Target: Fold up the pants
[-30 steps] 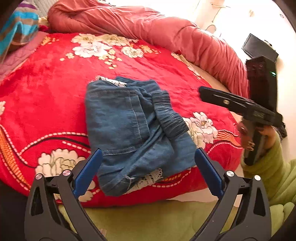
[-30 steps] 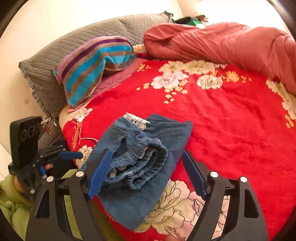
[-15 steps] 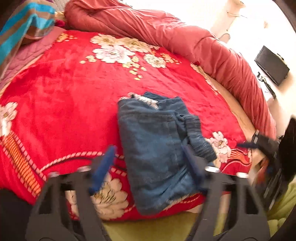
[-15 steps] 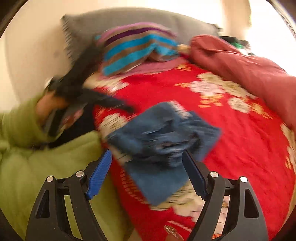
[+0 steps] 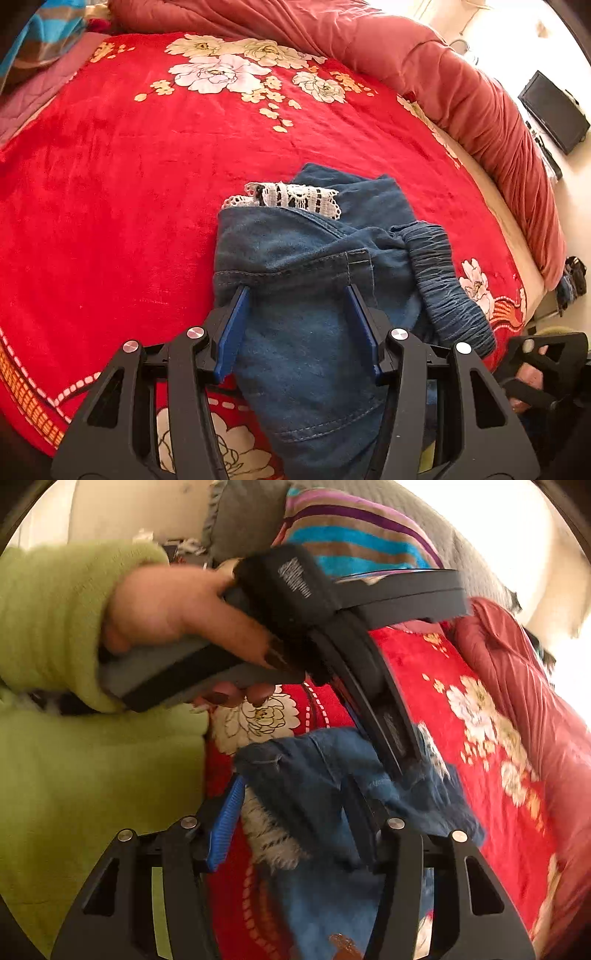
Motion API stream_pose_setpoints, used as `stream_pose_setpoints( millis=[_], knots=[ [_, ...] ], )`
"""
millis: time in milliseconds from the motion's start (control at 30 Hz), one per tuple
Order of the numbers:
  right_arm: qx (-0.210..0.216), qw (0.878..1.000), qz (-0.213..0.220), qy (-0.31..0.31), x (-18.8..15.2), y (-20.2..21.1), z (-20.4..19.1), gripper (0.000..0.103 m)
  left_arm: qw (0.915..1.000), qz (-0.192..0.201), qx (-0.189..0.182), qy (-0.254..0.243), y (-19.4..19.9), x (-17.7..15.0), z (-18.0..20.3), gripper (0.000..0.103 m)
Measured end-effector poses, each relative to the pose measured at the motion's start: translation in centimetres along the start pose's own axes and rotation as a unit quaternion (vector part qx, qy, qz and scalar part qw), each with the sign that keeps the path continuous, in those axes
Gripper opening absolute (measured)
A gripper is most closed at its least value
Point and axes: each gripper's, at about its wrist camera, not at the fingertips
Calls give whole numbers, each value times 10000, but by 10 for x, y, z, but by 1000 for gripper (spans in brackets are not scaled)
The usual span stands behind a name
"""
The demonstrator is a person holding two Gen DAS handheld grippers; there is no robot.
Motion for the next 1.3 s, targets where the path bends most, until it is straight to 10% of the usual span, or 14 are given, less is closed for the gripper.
stream_pose_setpoints(
  millis=[100, 367, 733, 1300],
  knots=[
    [560, 9984, -24, -52, 2, -10, -1, 12, 10000, -13, -8, 8, -3, 1, -1, 45],
    [687, 9973, -91, -225, -18, -20, -14, 12, 9999, 104, -48, 43, -3, -1, -1, 46],
    [989, 9831, 834, -1293, -20, 50, 9, 42, 9991, 361, 159, -182, 13, -12, 12, 62],
    [-293, 9412, 1290, -3109, -75, 110, 95, 89, 9943, 903, 472, -320, 51, -23, 30, 82]
  ],
)
Point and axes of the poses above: each gripper's, at about its wrist camera, not at the fingertips, and y roughly against the way its jaws point, z to its right, x to its top, and after that the axes turned 7 degrees about y, right-handed
